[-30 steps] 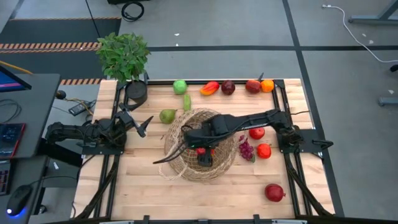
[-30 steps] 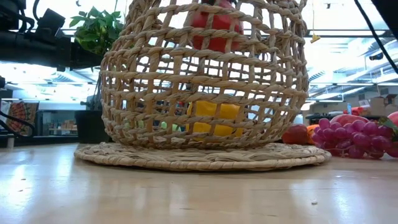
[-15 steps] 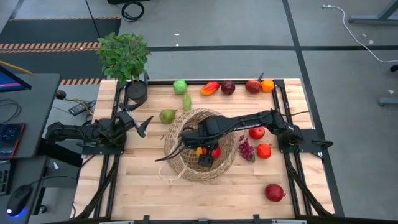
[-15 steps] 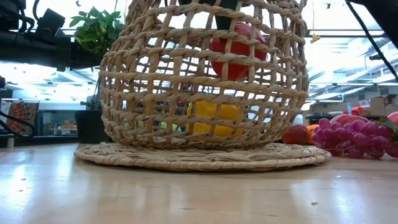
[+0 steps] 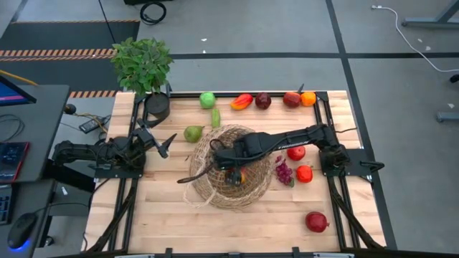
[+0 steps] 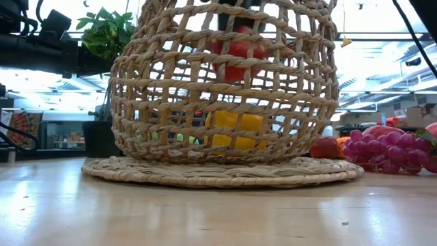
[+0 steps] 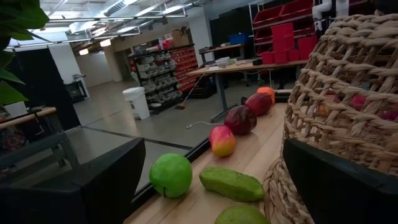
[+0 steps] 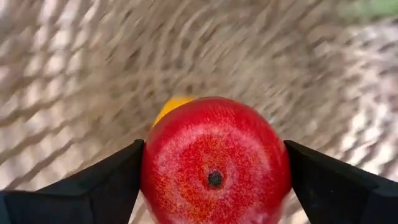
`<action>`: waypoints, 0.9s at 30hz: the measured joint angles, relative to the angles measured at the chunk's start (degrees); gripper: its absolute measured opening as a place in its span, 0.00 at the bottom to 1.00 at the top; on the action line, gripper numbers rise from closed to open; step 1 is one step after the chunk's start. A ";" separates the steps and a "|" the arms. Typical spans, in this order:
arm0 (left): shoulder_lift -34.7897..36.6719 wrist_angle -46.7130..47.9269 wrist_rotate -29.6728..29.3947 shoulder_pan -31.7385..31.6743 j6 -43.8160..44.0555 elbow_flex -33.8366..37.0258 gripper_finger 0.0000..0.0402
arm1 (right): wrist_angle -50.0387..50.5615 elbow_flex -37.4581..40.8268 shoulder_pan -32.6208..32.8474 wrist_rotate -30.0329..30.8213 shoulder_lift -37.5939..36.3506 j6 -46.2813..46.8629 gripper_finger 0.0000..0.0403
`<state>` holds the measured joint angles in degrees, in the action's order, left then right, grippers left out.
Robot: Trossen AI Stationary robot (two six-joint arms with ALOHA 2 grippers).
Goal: Build produce basket
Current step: Put the red apple into the woven basket
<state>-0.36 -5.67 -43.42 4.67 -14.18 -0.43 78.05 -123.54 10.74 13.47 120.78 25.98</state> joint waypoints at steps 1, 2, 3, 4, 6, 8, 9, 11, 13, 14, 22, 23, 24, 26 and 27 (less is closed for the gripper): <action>0.02 -0.04 -0.02 0.00 0.00 0.00 0.97 | -1.44 1.03 0.02 2.49 -0.45 0.00 0.92; 0.01 0.09 -0.01 0.01 -0.03 0.00 0.97 | -2.87 1.84 0.02 4.47 -0.78 -0.09 0.92; 0.00 0.08 0.00 0.00 -0.02 0.00 0.97 | -4.12 2.82 0.00 6.07 -0.84 -0.17 0.92; 0.00 0.03 -0.04 0.00 0.00 0.00 0.97 | -5.49 4.15 -0.06 7.23 -0.84 -0.26 0.92; 0.00 0.10 0.01 0.01 -0.03 0.00 0.97 | -8.62 6.82 -0.17 8.05 -0.66 -0.58 0.92; 0.01 0.02 0.00 0.01 0.00 0.00 0.97 | -11.81 9.35 -0.41 7.96 -0.66 -0.44 0.92; 0.00 0.07 -0.02 0.00 -0.02 0.00 0.97 | -12.53 10.39 -0.51 7.98 -0.66 -0.32 0.92; 0.02 0.02 -0.02 0.01 -0.01 0.00 0.97 | -13.54 12.57 -0.75 7.99 -0.66 -0.20 0.92; 0.00 0.01 -0.01 0.00 -0.01 0.00 0.97 | -13.58 14.17 -0.90 8.21 -0.66 0.54 0.92; 0.01 0.01 -0.02 0.01 -0.02 0.00 0.97 | -13.80 14.73 -0.94 8.77 -0.66 0.95 0.92; 0.02 0.00 -0.01 0.02 -0.02 0.00 0.97 | -18.91 17.27 -0.97 9.35 -0.66 0.08 0.92; 0.00 0.00 0.00 0.00 -0.02 0.00 0.97 | -19.22 17.47 -1.07 9.25 -0.66 -0.20 0.92; 0.00 0.00 -0.02 0.00 0.00 0.00 0.97 | -19.52 17.71 -1.18 9.16 -0.66 -0.29 0.92; 0.00 0.00 -0.02 0.02 -0.02 0.00 0.97 | -19.61 17.82 -1.49 8.83 -0.66 -0.44 0.92; 0.00 -0.02 -0.02 0.02 -0.02 0.00 0.97 | -19.66 17.82 -1.80 7.62 -0.66 -0.52 0.92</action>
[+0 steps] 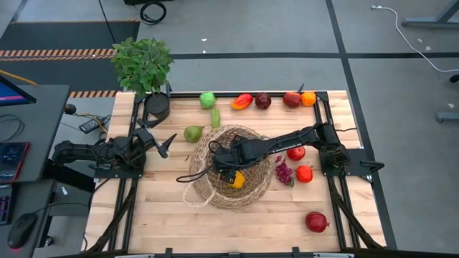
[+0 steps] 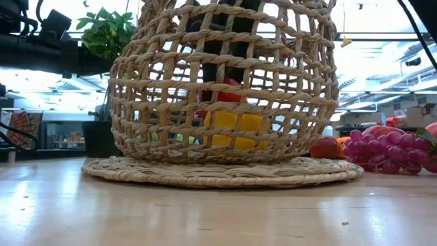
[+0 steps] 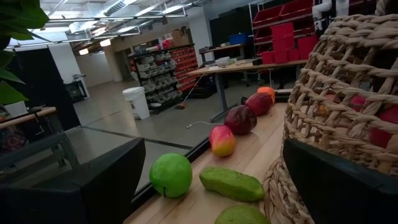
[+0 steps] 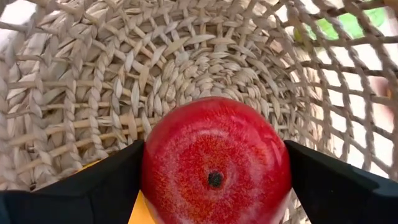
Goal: Build produce basket
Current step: Put the red apple into the woven basket
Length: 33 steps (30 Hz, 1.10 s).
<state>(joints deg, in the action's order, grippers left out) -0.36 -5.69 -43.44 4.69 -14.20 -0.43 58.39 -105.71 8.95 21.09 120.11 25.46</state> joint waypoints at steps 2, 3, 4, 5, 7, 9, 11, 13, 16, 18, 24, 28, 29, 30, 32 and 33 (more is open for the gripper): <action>0.01 0.02 0.00 0.00 0.00 0.00 0.97 | -0.07 0.00 -0.61 -3.52 0.00 -0.11 0.94; 0.02 0.02 0.01 0.00 0.00 0.00 0.97 | -0.06 0.00 -0.92 -5.04 0.02 -0.12 0.95; 0.01 0.02 0.00 -0.01 0.00 0.00 0.97 | -0.09 0.00 -1.12 -6.05 0.02 -0.13 0.96; 0.00 0.02 0.00 0.00 0.02 0.00 0.97 | -0.09 0.00 -1.26 -6.56 0.02 -0.11 0.98; 0.02 0.02 0.02 0.00 0.00 0.00 0.97 | -0.06 0.00 -1.53 -7.02 0.02 0.03 0.98; 0.02 0.02 0.02 0.00 0.02 0.00 0.97 | 0.82 -0.58 -1.64 -7.31 0.04 0.03 0.98; 0.00 0.02 0.00 -0.02 0.00 0.00 0.97 | 1.29 -2.00 -1.64 -7.62 0.07 0.01 0.98; 0.00 0.02 0.02 -0.02 0.01 0.00 0.97 | 1.98 -3.86 -1.65 -8.09 0.08 -0.02 0.99; 0.00 0.01 0.02 -0.01 0.00 0.00 0.97 | 4.93 -7.87 -1.89 -9.45 0.11 0.06 0.99; 0.02 0.01 0.00 0.00 0.00 0.00 0.97 | 7.23 -10.89 -1.96 -9.18 0.11 0.36 0.99; 0.00 0.00 0.00 -0.01 0.00 0.00 0.97 | 12.21 -21.93 -2.37 -10.09 -0.67 -0.42 0.99; 0.00 0.06 0.00 0.00 0.00 0.00 0.97 | 14.17 -28.27 -3.13 -12.20 -2.01 -1.67 0.99; 0.00 0.17 0.01 -0.01 0.00 0.00 0.97 | 14.40 -29.10 -3.32 -12.12 -2.63 -1.83 0.99; 0.00 0.17 0.03 -0.02 0.02 0.00 0.97 | 14.23 -29.31 -3.55 -11.89 -3.52 -1.99 0.99; 0.00 0.23 0.02 -0.02 0.00 0.00 0.97 | 14.38 -29.04 -4.04 -11.85 -5.85 -2.06 0.99; 0.00 0.18 0.02 -0.01 0.00 0.00 0.97 | 14.47 -29.03 -4.36 -11.86 -7.06 -2.08 0.99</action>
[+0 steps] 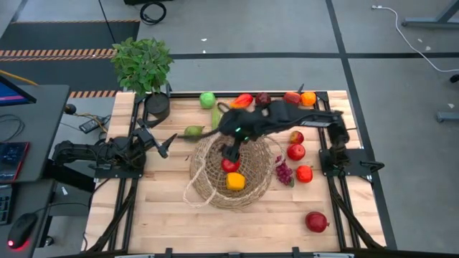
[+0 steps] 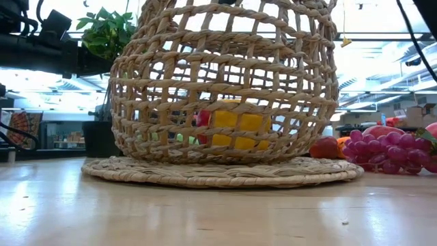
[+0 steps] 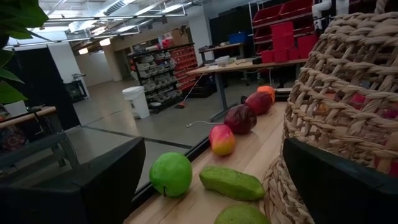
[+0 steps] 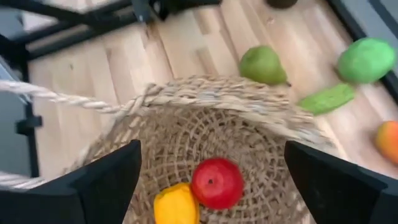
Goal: Build produce basket
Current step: Put the red apple into the woven basket
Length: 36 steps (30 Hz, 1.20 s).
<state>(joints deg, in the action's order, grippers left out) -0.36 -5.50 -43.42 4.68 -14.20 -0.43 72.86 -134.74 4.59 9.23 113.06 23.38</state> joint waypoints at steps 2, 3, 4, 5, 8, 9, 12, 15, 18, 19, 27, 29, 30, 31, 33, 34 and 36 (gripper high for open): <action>0.00 -0.01 -0.02 0.00 0.00 0.00 0.97 | 0.56 0.02 -0.59 0.01 -2.25 -0.35 0.99; 0.00 0.01 -0.02 0.01 0.00 0.00 0.97 | 0.60 0.02 -0.88 0.04 -3.31 -0.64 0.99; 0.00 -0.01 -0.02 -0.01 0.00 0.00 0.97 | 0.56 0.04 -1.20 0.17 -4.22 -0.95 0.99; 0.00 0.02 -0.02 0.01 0.02 0.00 0.97 | 0.50 0.06 -1.53 0.45 -5.14 -1.28 0.99; 0.00 0.03 -0.02 0.00 0.01 0.00 0.97 | 0.41 0.09 -2.67 2.04 -7.83 -2.27 0.99; 0.00 0.03 -0.01 0.01 0.02 0.00 0.97 | 0.46 0.09 -3.05 2.66 -8.62 -2.55 0.99; 0.00 0.05 -0.02 0.01 0.02 0.00 0.97 | 0.43 0.09 -4.43 3.20 -10.76 -3.07 0.99; 0.00 0.05 -0.02 0.01 0.01 0.00 0.97 | 0.43 0.15 -5.68 4.47 -12.68 -3.96 0.99; 0.00 0.07 -0.02 0.00 0.00 0.00 0.97 | 0.66 0.15 -6.90 6.72 -14.44 -5.67 0.99; 0.00 0.07 -0.02 0.01 0.00 0.00 0.97 | 0.81 0.15 -7.38 7.38 -14.82 -6.31 0.99; 0.00 0.10 -0.02 -0.01 0.00 0.00 0.97 | 2.30 8.72 -12.58 7.85 -19.61 -8.60 0.96; 0.00 0.10 -0.02 0.01 0.00 0.00 0.97 | 0.66 14.16 -13.79 7.70 -22.51 -8.42 0.95; 0.00 0.11 -0.02 0.01 0.00 0.00 0.97 | -0.81 17.18 -14.44 7.53 -24.21 -8.03 0.95; 0.00 0.12 -0.01 0.01 0.01 0.00 0.97 | -2.48 20.29 -15.13 7.27 -26.10 -7.45 0.95; 0.00 0.12 -0.02 -0.01 0.01 0.00 0.97 | -5.31 26.88 -16.60 6.82 -29.80 -5.43 0.95; 0.00 0.12 0.00 0.00 0.00 0.00 0.97 | -6.09 30.25 -17.44 6.58 -31.62 -4.27 0.95; 0.00 0.12 -0.02 0.00 0.02 0.00 0.97 | -7.51 36.79 -19.08 6.12 -34.61 -1.49 0.95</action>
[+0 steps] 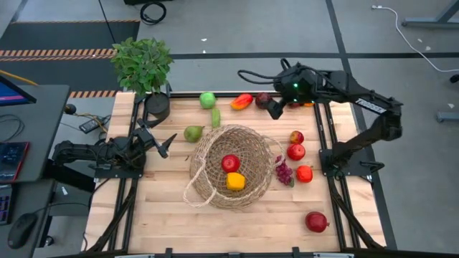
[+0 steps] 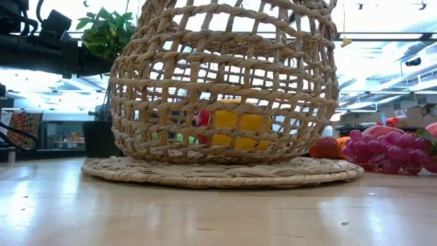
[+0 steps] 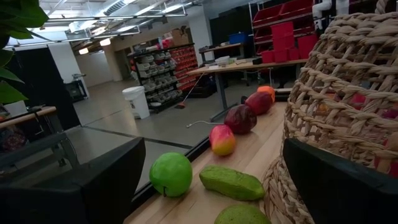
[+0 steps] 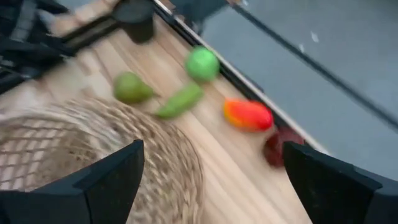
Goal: Build produce basket
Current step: Put the red apple into the woven basket
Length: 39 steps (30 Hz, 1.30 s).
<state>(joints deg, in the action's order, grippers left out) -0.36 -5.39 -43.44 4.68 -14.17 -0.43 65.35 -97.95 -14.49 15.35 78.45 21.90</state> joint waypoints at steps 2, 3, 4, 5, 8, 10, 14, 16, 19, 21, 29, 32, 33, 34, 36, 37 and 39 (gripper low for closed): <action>0.00 0.00 0.00 0.01 -0.02 0.00 0.97 | 0.00 6.14 -1.79 -0.46 -2.40 3.69 0.95; 0.00 0.02 0.00 0.01 -0.02 0.00 0.97 | 0.21 8.96 -2.75 -1.24 -3.50 5.83 0.95; 0.00 0.00 0.00 -0.01 -0.02 0.00 0.97 | 0.34 11.74 -3.83 -2.47 -4.48 7.76 0.95; 0.00 0.01 0.00 -0.01 -0.02 0.00 0.97 | 0.28 14.55 -4.80 -3.61 -5.45 9.41 0.95; 0.00 0.02 0.00 -0.01 0.00 0.00 0.97 | 0.32 21.70 -7.52 -6.38 -7.50 13.99 0.95; 0.00 0.02 0.02 0.01 -0.02 0.00 0.97 | 0.28 25.78 -9.49 -8.99 -8.65 16.20 0.95; 0.00 0.02 0.00 0.01 -0.02 0.00 0.97 | 0.29 33.44 -12.85 -13.39 -10.65 19.76 0.95; 0.00 0.02 0.00 0.00 -0.01 0.00 0.97 | 0.44 36.83 -14.28 -14.49 -11.43 20.62 0.95; 0.00 0.02 0.00 0.01 -0.02 0.00 0.97 | 0.43 41.31 -16.90 -15.77 -11.82 21.64 0.95; 0.00 0.03 0.00 0.00 -0.02 0.00 0.97 | 0.22 43.98 -18.88 -17.18 -11.67 21.60 0.95; 0.00 0.03 0.00 -0.01 -0.02 0.00 0.97 | -3.24 50.81 -24.24 -18.01 -9.25 17.79 0.95; 0.00 0.03 0.00 0.00 -0.02 0.00 0.97 | -4.42 52.39 -25.49 -18.40 -7.87 17.22 0.95; 0.00 0.03 0.01 0.01 -0.02 0.00 0.97 | -4.75 52.75 -25.82 -18.40 -7.44 16.87 0.95; 0.00 0.04 0.00 0.00 -0.02 0.00 0.97 | -5.38 53.14 -26.09 -18.42 -7.06 16.52 0.95; 0.00 0.04 0.02 0.00 -0.02 0.00 0.97 | -6.96 53.94 -26.72 -18.49 -6.36 16.01 0.95; 0.00 0.04 0.00 0.01 -0.02 0.00 0.97 | -7.43 54.30 -27.06 -18.65 -5.95 15.95 0.95; 0.00 0.02 0.00 -0.01 0.00 0.00 0.97 | -8.40 54.95 -27.73 -19.48 -5.13 15.91 0.95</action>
<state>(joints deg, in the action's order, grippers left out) -0.36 -5.36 -43.44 4.67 -14.17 -0.43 56.95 -43.00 -42.22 -4.12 73.31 37.81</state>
